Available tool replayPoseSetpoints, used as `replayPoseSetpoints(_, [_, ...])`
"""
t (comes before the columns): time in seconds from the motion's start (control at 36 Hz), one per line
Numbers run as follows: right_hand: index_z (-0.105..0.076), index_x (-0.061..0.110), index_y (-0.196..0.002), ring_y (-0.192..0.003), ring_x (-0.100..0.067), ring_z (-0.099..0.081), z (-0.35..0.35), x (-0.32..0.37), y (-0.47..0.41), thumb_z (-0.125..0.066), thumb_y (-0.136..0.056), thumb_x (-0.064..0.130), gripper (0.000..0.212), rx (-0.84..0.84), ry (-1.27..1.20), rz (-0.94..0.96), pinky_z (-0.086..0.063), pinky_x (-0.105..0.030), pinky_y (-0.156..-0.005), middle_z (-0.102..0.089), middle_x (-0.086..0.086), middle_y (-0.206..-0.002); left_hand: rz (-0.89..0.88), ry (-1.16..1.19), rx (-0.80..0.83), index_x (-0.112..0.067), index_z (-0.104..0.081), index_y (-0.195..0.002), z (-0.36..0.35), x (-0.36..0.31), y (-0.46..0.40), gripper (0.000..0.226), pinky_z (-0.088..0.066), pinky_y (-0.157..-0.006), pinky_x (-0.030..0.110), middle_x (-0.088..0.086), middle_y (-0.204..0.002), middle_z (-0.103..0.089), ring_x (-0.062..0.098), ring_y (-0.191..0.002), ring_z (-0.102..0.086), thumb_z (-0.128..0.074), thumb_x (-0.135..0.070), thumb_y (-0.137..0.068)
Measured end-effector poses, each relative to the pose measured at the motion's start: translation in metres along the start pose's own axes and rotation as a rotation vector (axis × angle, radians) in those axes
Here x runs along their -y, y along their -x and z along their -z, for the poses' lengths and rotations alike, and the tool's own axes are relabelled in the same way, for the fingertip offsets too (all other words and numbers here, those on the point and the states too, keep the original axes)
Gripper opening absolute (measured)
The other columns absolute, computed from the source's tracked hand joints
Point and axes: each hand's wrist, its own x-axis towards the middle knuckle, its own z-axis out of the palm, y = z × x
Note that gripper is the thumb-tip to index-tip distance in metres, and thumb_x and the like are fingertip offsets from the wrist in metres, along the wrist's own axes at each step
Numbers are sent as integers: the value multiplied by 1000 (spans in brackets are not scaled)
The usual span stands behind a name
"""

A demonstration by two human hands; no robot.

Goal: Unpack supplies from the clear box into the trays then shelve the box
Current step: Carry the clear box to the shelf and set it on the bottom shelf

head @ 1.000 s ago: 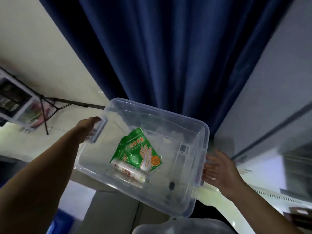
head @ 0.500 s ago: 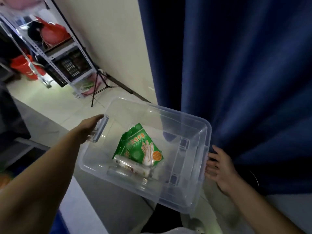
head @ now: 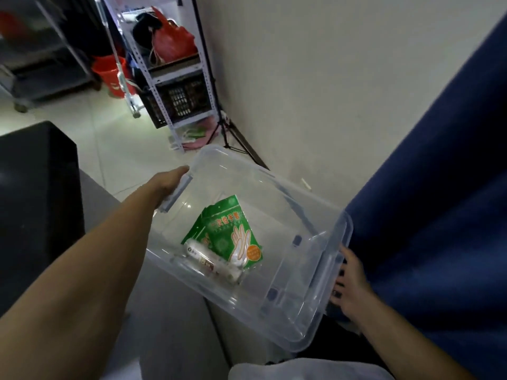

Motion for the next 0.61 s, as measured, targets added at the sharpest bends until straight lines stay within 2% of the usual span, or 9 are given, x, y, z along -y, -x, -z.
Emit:
replayPoseSetpoints(0.06, [-67,8,-95,-45,-25,-64,-22,23,-24,-54,-94,38,33,19,28,-10,-48,-26,-36,-74,-11,-69,17,12,-22,-4,-54,-136,12,-14,-24,81,-44,-94,42,21,-139,-53,39,-119,-55,-57,-67,-85])
replayPoseSetpoints(0.17, [-67,7,-78,-38,-24,-63,-69,68,-88,-51,-95,39,40,68,47,-76,-49,-27,-34,-69,-7,-56,36,5,-59,-2,-53,-137,26,-39,-76,78,-41,-107,48,24,-141,-51,42,-126,-52,-58,-62,-88])
replayPoseSetpoints(0.22, [-62,8,-66,-31,-21,-59,-91,90,-125,-53,-93,38,42,72,29,-113,-45,-29,-28,-65,-8,-48,65,-3,-66,-2,-53,-137,32,-54,-105,75,-42,-104,46,24,-140,-52,41,-125,-53,-58,-60,-89])
replayPoseSetpoints(0.28, [-60,10,-68,-30,-20,-58,-112,111,-164,-50,-95,41,43,76,48,-134,-44,-27,-28,-62,-10,-51,100,6,-58,-3,-54,-136,39,-70,-134,72,-44,-94,42,23,-137,-54,38,-114,-56,-58,-59,-89])
replayPoseSetpoints(0.42, [-80,15,-74,-53,-35,-63,-172,173,-254,-55,-85,58,52,182,142,-225,-54,-31,-43,-70,-6,-55,193,47,-49,-7,-55,-134,72,-108,-199,63,-44,-84,37,19,-119,-58,32,-95,-55,-56,-55,-93])
replayPoseSetpoints(0.44, [-81,20,-74,-57,-34,-65,-185,183,-268,-59,-78,63,48,189,177,-263,-55,-33,-46,-72,-6,-61,210,62,-45,-8,-55,-134,82,-114,-211,60,-44,-79,36,18,-112,-58,31,-90,-55,-54,-53,-94])
replayPoseSetpoints(0.5, [-78,22,-92,-78,-33,-68,-213,205,-294,-70,-61,68,57,120,273,-320,-56,-38,-55,-72,-10,-90,239,107,-35,-8,-55,-133,103,-122,-234,53,-47,-75,37,18,-109,-58,31,-90,-57,-52,-48,-97])
replayPoseSetpoints(0.56, [-68,22,-107,-93,-34,-63,-245,227,-320,-71,-48,77,81,105,387,-369,-53,-39,-58,-64,-8,-108,266,171,-68,-11,-56,-131,123,-124,-260,49,-47,-86,43,20,-121,-58,37,-107,-58,-51,-48,-97])
replayPoseSetpoints(0.61, [-63,22,-117,-98,-35,-59,-287,250,-346,-70,-43,80,95,148,458,-399,-52,-38,-60,-61,-7,-116,303,235,-122,-12,-56,-131,143,-123,-283,51,-45,-93,45,19,-122,-58,37,-111,-57,-49,-49,-97])
